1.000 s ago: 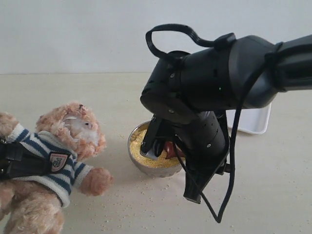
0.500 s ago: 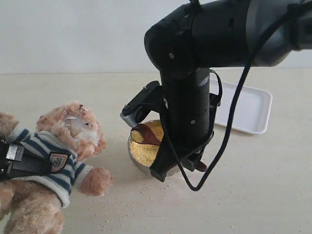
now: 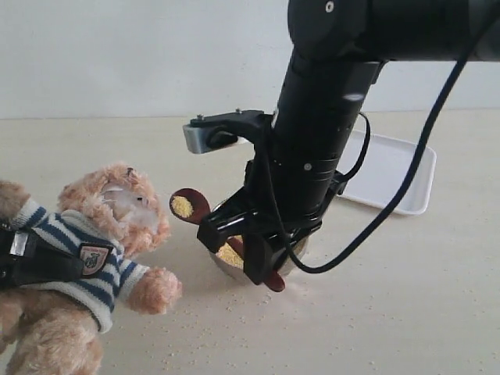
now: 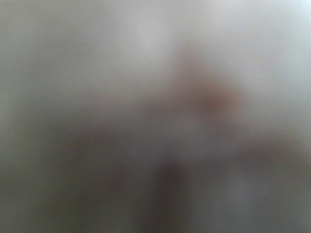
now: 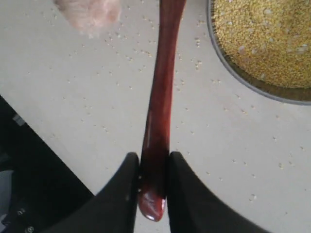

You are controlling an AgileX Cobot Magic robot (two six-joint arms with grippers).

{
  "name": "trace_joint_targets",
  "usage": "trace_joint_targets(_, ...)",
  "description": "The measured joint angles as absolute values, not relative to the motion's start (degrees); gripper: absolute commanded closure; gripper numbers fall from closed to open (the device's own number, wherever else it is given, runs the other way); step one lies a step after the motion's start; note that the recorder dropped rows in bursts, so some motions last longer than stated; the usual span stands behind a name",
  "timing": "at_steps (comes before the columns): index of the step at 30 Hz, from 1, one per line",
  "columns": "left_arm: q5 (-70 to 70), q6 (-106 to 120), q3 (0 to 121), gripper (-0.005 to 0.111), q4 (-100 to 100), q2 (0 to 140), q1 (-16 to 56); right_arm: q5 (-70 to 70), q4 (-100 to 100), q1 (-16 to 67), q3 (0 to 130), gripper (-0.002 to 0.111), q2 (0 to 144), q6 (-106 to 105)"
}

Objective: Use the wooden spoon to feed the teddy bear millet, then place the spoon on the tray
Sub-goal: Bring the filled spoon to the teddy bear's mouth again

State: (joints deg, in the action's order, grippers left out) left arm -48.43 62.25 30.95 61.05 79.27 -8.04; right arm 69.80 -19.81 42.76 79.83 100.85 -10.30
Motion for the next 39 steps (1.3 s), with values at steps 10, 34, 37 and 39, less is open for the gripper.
trace_joint_targets(10,-48.4,62.3,30.9,0.100,61.1,79.3,-8.0,69.8,-27.5,41.2,78.7,0.099,98.8,-11.6)
trace_joint_targets(34,-48.4,62.3,30.9,0.100,61.1,79.3,-8.0,69.9,-17.2,48.8,84.4,0.099,100.5,-11.1)
trace_joint_targets(37,-48.4,62.3,30.9,0.100,61.1,79.3,-8.0,69.9,-16.9,50.0,87.3,0.099,102.3,-10.3)
trace_joint_targets(39,-48.4,62.3,30.9,0.100,61.1,79.3,-8.0,69.9,-16.2,50.7,89.3,0.099,103.6,-9.9)
